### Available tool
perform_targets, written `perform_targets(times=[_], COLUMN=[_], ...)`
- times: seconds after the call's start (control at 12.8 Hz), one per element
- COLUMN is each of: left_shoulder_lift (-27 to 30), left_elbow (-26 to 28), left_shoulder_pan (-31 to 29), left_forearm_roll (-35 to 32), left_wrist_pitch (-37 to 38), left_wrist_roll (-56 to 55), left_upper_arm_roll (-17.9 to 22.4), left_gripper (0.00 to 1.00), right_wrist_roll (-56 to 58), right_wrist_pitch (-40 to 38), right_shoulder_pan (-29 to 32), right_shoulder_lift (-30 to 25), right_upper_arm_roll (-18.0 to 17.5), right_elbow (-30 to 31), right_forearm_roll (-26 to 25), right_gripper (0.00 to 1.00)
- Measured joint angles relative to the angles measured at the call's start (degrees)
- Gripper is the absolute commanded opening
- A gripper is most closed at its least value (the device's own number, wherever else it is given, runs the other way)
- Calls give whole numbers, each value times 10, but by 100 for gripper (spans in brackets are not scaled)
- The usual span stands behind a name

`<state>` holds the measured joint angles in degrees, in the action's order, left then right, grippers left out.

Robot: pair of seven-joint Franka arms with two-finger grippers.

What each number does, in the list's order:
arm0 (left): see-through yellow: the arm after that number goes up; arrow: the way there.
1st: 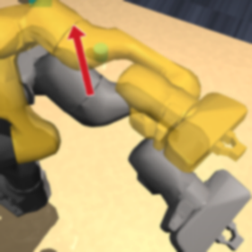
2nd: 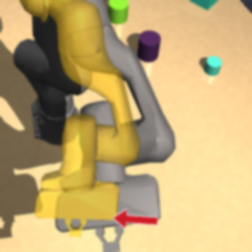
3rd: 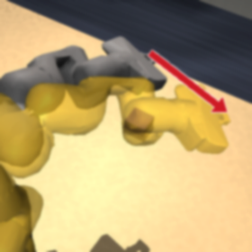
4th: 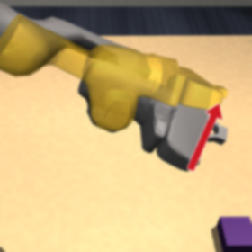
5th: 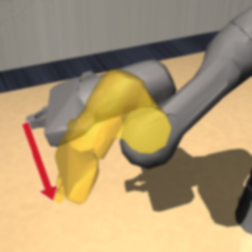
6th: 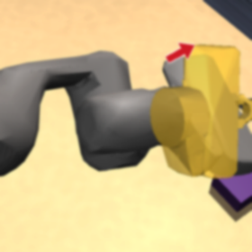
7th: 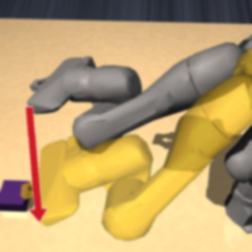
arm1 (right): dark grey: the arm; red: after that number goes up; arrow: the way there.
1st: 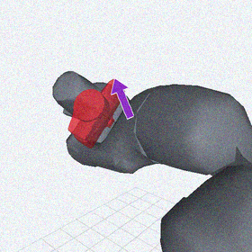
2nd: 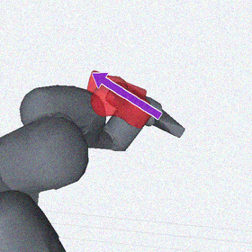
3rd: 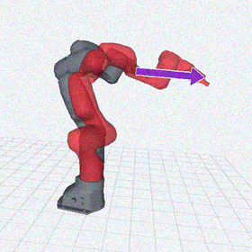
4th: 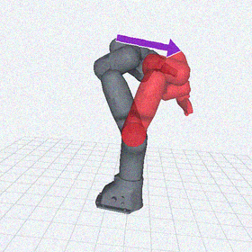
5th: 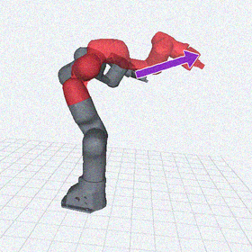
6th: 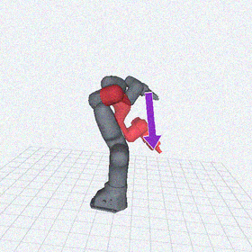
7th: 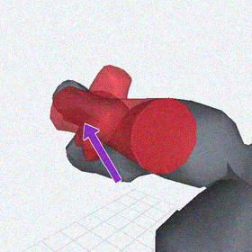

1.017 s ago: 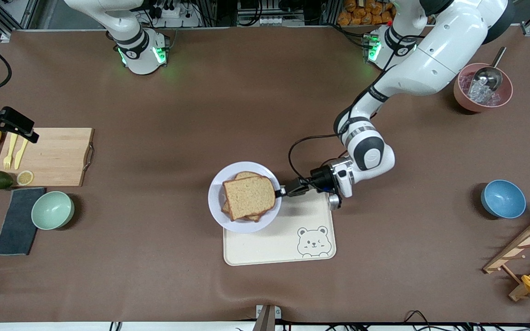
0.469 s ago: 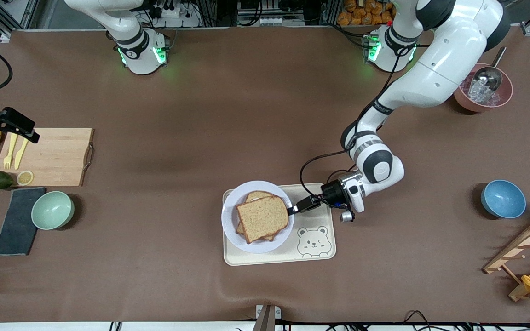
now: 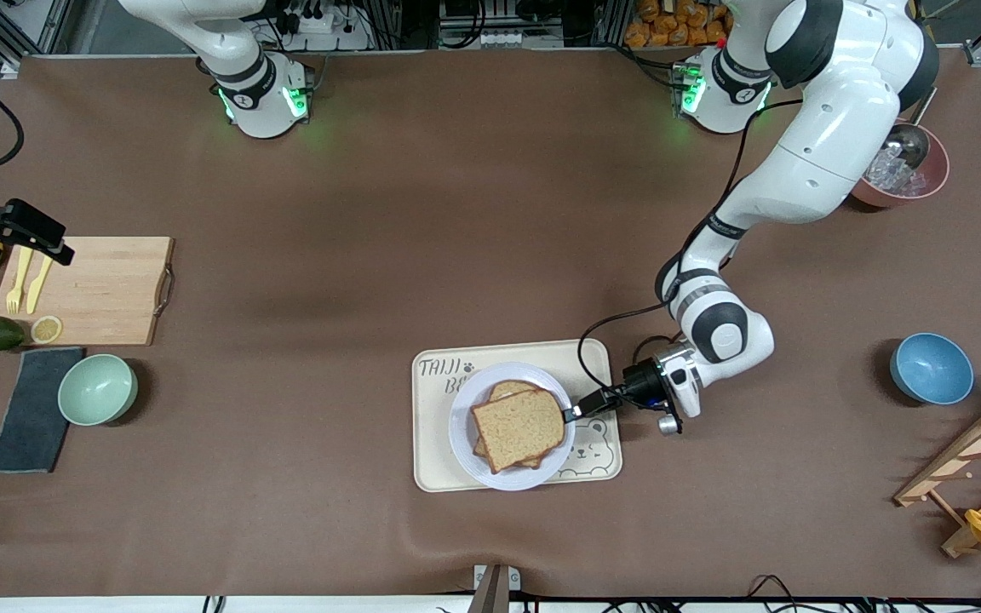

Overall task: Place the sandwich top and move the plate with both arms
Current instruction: 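Settle the plate on the tray and open the left gripper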

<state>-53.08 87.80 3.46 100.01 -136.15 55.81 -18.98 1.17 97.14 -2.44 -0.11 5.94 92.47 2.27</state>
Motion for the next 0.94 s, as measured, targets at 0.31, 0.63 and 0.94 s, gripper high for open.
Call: perform_targets(times=[0.31,0.63,0.94], left_shoulder_lift=[-6,-17,-18], left_elbow=[0,8,16], left_shoulder_pan=[-3,-4,-12], left_forearm_roll=[-15,-36,-37], left_wrist_pitch=[0,0,7], left_wrist_roll=[-1,-1,-1], left_upper_arm_roll=[1,11,13], left_gripper=[0,0,100], right_wrist_roll=[0,0,0], right_wrist_pitch=[0,0,0], right_shoulder_pan=[0,0,0], right_shoulder_lift=[0,0,0], right_upper_arm_roll=[0,0,0], right_elbow=[1,1,1], right_forearm_roll=[0,0,0], right_gripper=[100,100,100])
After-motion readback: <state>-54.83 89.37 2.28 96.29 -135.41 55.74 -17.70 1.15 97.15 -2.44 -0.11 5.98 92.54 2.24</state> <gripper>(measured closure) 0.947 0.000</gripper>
